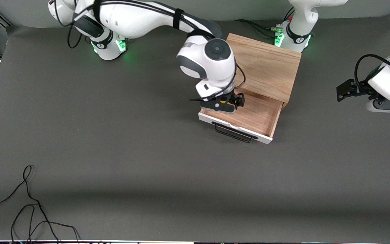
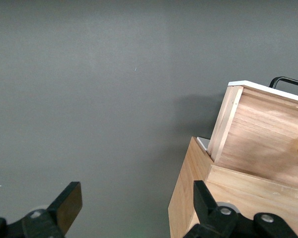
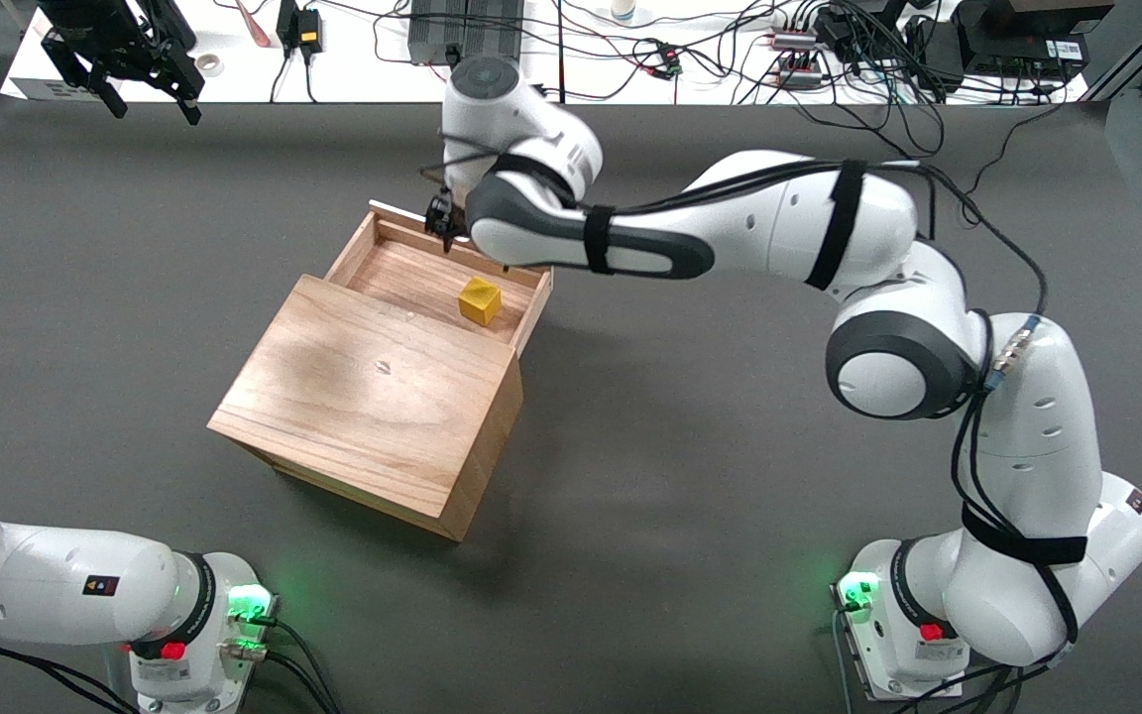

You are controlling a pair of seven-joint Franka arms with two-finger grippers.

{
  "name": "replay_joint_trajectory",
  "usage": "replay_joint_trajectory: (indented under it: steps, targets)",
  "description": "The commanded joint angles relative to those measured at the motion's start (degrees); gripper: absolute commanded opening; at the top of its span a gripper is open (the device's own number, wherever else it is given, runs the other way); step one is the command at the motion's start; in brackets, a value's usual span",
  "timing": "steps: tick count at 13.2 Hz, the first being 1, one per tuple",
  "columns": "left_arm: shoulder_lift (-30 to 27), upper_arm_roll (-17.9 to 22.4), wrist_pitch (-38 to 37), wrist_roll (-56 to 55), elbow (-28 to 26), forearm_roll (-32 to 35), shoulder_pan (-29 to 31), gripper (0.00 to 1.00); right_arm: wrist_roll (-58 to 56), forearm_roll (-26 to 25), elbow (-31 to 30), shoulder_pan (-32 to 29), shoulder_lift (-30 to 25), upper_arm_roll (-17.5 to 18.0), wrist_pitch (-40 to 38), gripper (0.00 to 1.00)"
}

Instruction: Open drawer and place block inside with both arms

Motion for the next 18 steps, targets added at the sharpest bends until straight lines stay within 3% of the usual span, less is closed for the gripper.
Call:
replay_joint_trajectory:
  steps: [1,5,7,9,13,15,18]
  targets:
    - [0.3,0.2,-1.5,0.8,1.4,0.1,-0.2,1.00,0.7,-0.8,-1.0,-4.4,-4.9,1.0,-3.0,1.00]
    - [0.3,0.2,-1.6,0.4,1.4,0.1,-0.2,1.00,-9.0,-0.1,-1.4,-11.0,-12.0,3.3,-12.2,1.00]
    - [0.3,0.1,-1.6,-0.1,1.5,0.1,-0.2,1.00,-14.5,4.2,-1.5,-15.0,-15.4,3.2,-16.7,1.00]
    - [0.3,0.1,-1.5,-0.3,1.4,0.1,-0.2,1.00,-16.7,8.5,-1.8,-19.0,-18.1,2.9,-18.9,1.00]
    - [0.3,0.1,-1.4,-0.2,1.4,0.1,-0.3,1.00,-20.5,9.1,-3.5,-25.3,-22.3,2.6,-21.5,1.00]
    - [0.3,0.1,-1.4,-0.1,1.4,0.1,-0.6,1.00,-27.5,11.6,-3.5,-26.4,-23.7,0.3,-23.4,1.00]
    - [0.3,0.1,-1.4,-0.1,1.4,0.0,-0.6,1.00,-35.4,17.9,-5.1,-26.3,-27.5,-8.5,-23.4,1.00]
